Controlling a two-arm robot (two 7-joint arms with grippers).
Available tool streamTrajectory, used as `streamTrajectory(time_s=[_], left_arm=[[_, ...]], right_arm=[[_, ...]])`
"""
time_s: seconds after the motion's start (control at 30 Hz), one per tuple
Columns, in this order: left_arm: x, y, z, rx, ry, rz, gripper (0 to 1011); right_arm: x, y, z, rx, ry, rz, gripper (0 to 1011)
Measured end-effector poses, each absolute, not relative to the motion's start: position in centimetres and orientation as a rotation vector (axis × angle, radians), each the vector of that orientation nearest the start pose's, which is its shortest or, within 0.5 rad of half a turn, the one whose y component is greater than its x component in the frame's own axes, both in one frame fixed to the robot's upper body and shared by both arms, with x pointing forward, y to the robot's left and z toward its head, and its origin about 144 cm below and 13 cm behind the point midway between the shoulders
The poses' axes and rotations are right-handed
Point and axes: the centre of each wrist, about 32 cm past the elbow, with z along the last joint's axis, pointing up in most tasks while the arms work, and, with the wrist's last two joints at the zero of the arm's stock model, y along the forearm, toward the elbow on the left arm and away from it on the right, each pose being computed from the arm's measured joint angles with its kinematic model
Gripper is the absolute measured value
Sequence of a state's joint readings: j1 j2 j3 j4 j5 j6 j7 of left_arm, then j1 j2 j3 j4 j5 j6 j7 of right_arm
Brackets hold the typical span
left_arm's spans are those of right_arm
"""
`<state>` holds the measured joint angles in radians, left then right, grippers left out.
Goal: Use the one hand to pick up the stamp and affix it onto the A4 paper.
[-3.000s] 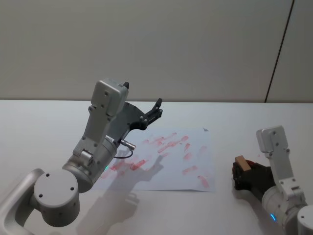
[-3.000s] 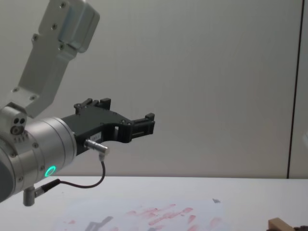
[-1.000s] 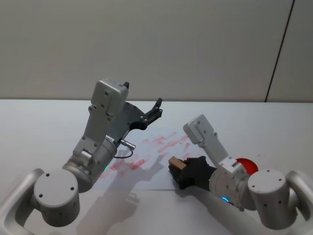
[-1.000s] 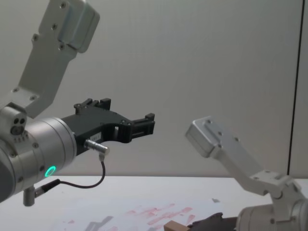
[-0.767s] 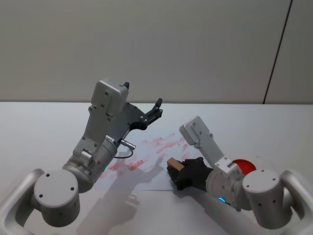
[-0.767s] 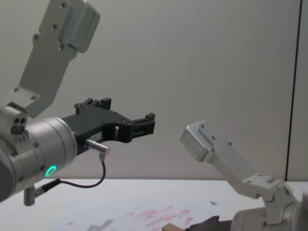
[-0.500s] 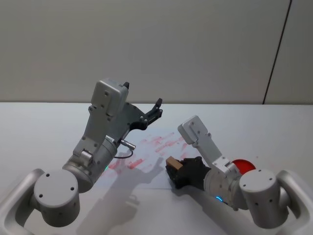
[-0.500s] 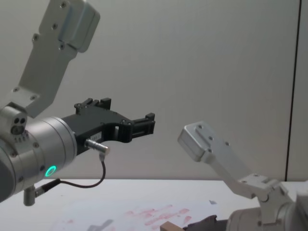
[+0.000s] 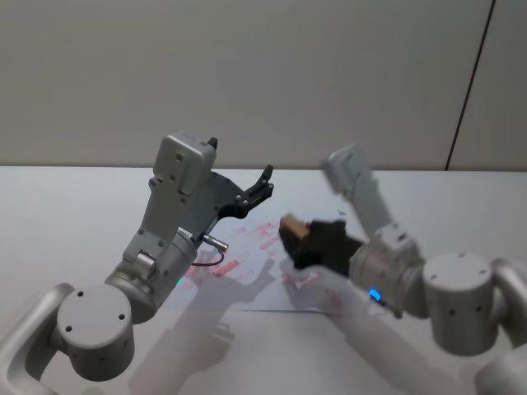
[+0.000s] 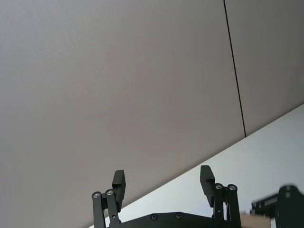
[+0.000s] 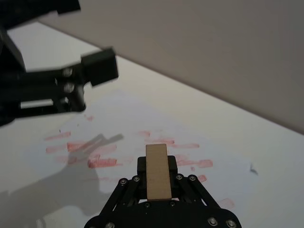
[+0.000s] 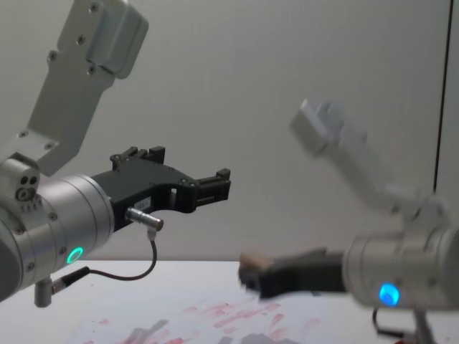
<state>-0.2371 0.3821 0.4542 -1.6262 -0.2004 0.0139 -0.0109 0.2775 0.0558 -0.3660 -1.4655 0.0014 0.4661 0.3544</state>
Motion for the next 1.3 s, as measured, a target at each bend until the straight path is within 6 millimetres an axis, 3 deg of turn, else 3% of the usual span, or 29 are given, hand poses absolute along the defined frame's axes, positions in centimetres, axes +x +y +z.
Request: streamTrajectory(time_s=[0.27, 0.47, 0.8, 1.3], left_arm=[[49.2, 19.8, 120.4, 0.061, -0.268, 1.124, 1002], [49.2, 19.8, 120.4, 0.061, -0.268, 1.124, 1003], [49.2, 19.8, 120.4, 0.061, -0.268, 1.124, 1002], [49.2, 19.8, 120.4, 0.061, -0.268, 1.124, 1002]], right_arm=[[50.9, -16.0, 122.9, -0.259, 0.141, -0.971, 220], [49.9, -18.2, 123.7, -0.263, 0.159, -1.028, 220], [47.2, -21.5, 123.3, -0.330, 0.204, -1.093, 220], [44.8, -23.0, 121.4, -0.420, 0.220, -1.136, 220]])
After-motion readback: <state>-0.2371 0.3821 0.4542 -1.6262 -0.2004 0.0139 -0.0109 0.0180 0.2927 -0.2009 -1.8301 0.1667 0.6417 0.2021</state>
